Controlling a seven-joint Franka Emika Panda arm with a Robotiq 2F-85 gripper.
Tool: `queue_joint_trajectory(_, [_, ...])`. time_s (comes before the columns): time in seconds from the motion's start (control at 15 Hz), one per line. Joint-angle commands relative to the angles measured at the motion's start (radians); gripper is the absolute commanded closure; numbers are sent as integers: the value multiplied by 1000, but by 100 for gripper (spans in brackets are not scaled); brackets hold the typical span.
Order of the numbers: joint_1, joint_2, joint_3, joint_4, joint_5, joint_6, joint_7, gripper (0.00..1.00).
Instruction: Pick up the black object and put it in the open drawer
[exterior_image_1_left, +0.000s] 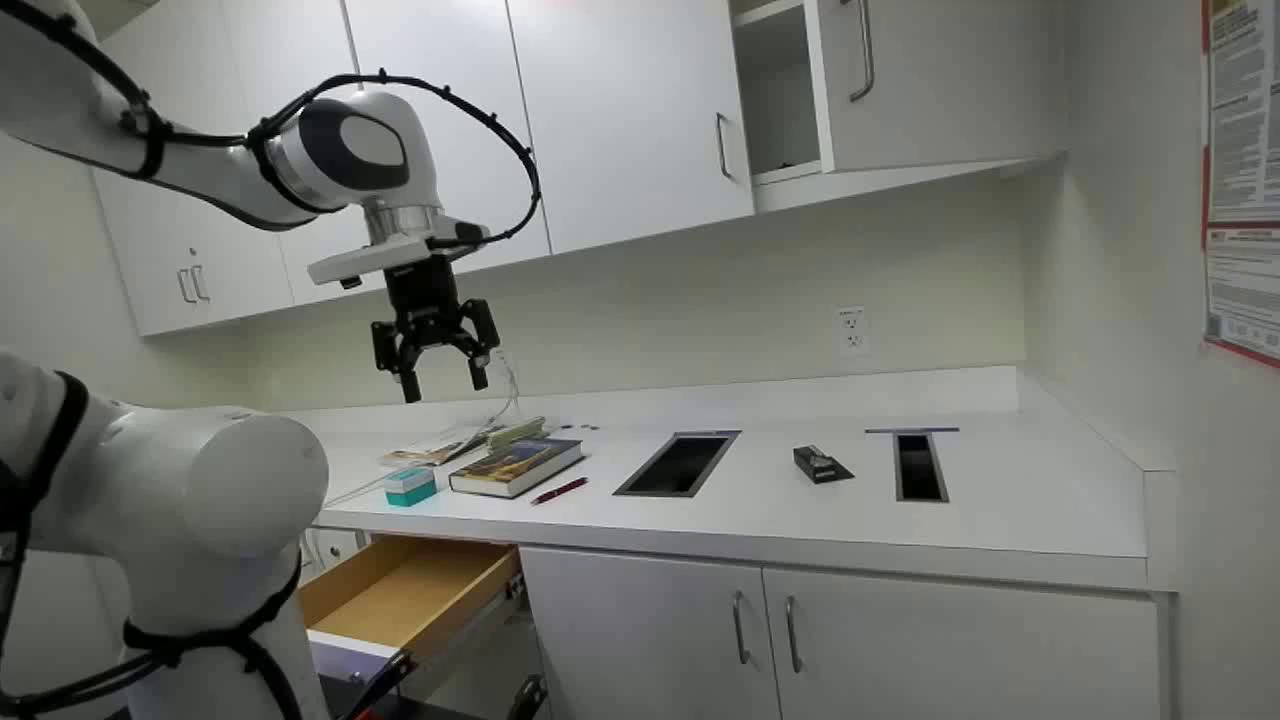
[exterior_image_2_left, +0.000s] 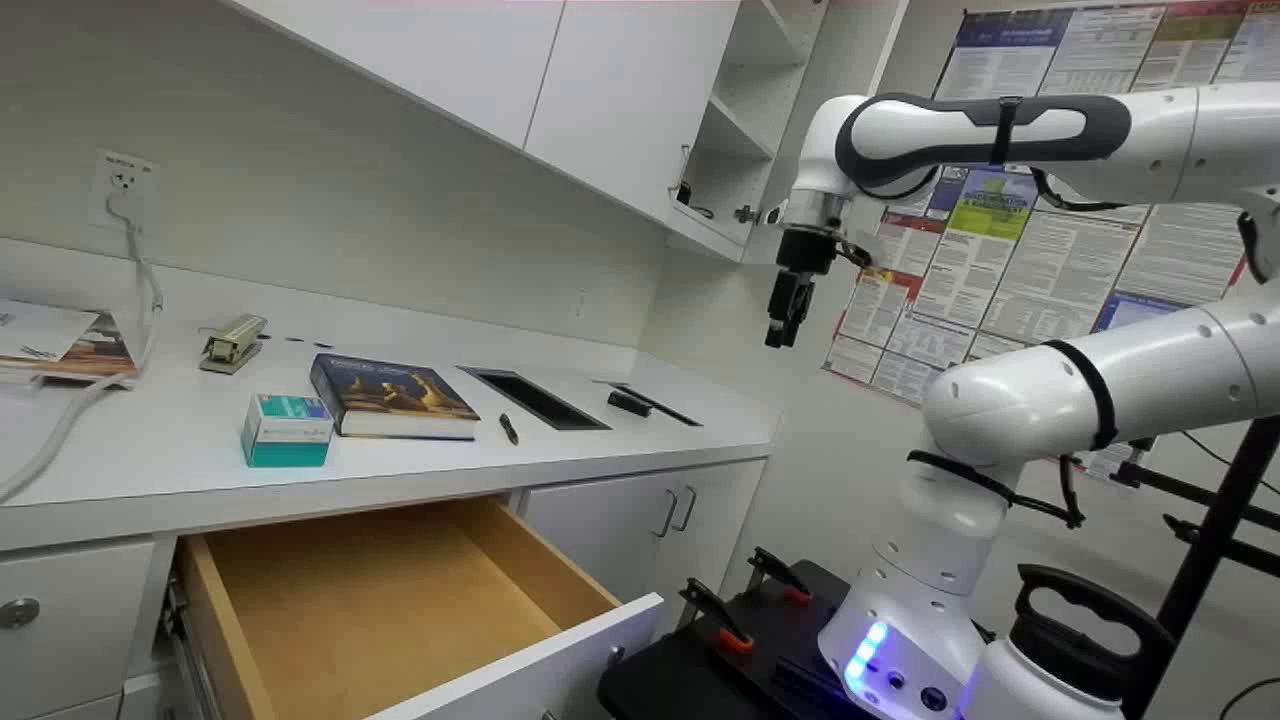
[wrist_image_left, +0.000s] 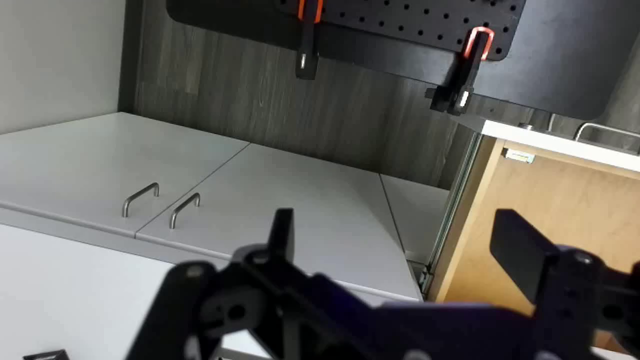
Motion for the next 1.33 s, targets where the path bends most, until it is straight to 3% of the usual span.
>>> queue_joint_trajectory(0.0, [11,1,-8,2,-6,-3,7,0])
queue_joint_trajectory(0.33, [11,1,-8,2,-6,-3,7,0])
queue_joint_trajectory(0.53, [-16,38,-1,15,-85,95,10,0])
queue_joint_trajectory(0.8, [-46,205,-112,114,-233,206,-113,0])
queue_joint_trajectory(1.07, [-30,394,-274,232,-206,271,-313,0])
queue_joint_trajectory(1.13, [-52,274,-217,146,-219,260,-258,0])
queue_joint_trajectory(1.27, [-60,321,-233,166,-216,265,-277,0])
